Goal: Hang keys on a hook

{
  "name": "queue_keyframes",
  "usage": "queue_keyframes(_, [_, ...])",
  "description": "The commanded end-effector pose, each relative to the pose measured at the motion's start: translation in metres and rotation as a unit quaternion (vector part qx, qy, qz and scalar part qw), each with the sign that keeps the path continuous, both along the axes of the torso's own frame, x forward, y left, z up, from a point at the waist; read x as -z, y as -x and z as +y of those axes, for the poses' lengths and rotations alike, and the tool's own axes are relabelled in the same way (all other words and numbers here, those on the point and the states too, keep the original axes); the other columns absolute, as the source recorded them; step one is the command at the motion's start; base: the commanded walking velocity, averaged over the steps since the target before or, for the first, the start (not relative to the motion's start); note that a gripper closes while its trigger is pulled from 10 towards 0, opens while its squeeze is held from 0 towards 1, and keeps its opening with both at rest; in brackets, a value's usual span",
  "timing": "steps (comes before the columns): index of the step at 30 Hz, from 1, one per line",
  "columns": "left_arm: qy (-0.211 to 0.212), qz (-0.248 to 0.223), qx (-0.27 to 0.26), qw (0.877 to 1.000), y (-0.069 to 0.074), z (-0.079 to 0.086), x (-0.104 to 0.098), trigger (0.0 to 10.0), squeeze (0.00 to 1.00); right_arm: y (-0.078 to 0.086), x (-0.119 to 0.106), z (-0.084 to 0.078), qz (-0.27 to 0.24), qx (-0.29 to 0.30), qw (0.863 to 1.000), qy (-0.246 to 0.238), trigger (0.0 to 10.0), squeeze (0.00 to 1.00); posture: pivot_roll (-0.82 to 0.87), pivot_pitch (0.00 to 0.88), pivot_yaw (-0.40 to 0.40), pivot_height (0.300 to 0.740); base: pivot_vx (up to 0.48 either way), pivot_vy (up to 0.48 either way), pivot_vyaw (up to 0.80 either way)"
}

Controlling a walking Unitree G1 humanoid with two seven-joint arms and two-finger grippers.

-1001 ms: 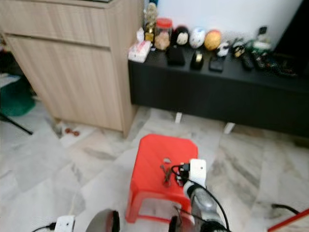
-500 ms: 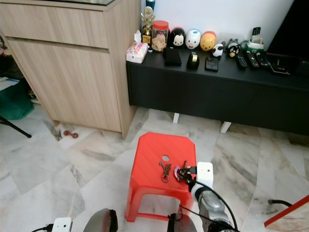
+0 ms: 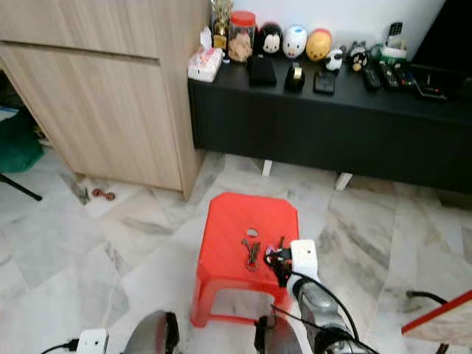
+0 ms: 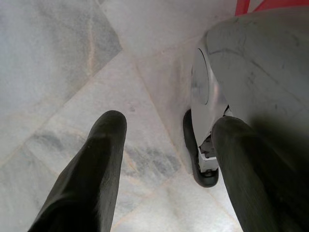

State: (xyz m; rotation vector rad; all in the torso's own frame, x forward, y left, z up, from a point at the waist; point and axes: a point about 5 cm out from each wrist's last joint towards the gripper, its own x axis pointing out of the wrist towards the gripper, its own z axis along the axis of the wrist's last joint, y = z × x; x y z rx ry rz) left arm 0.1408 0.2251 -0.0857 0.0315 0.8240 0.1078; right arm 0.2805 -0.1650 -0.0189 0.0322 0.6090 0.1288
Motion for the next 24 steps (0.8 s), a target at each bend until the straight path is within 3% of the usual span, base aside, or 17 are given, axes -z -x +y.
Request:
queue_keyframes(1, [0.043, 0.042, 0.040, 0.997, 0.021, -0.029, 0.013, 10.0, 0.00, -0.002, -0.001, -0.003, 0.005, 0.003, 1.000, 0.006, 10.0, 0.00, 0.03, 0.191, -0.116, 0.619, 0.000, 0.000, 0.00])
queue_keyframes(14, [0.043, 0.039, 0.040, 0.997, 0.044, -0.030, 0.016, 10.0, 0.00, -0.010, -0.009, -0.002, -0.008, 0.011, 1.000, 0.007, 10.0, 0.00, 0.05, 0.253, -0.121, 0.619, 0.000, 0.000, 0.00])
queue_keyframes(24, [0.042, 0.030, 0.045, 0.998, 0.049, -0.028, 0.014, 10.0, 0.00, -0.010, -0.008, -0.012, 0.003, 0.029, 0.999, 0.024, 10.0, 0.00, 0.06, 0.272, -0.120, 0.619, 0.000, 0.000, 0.00])
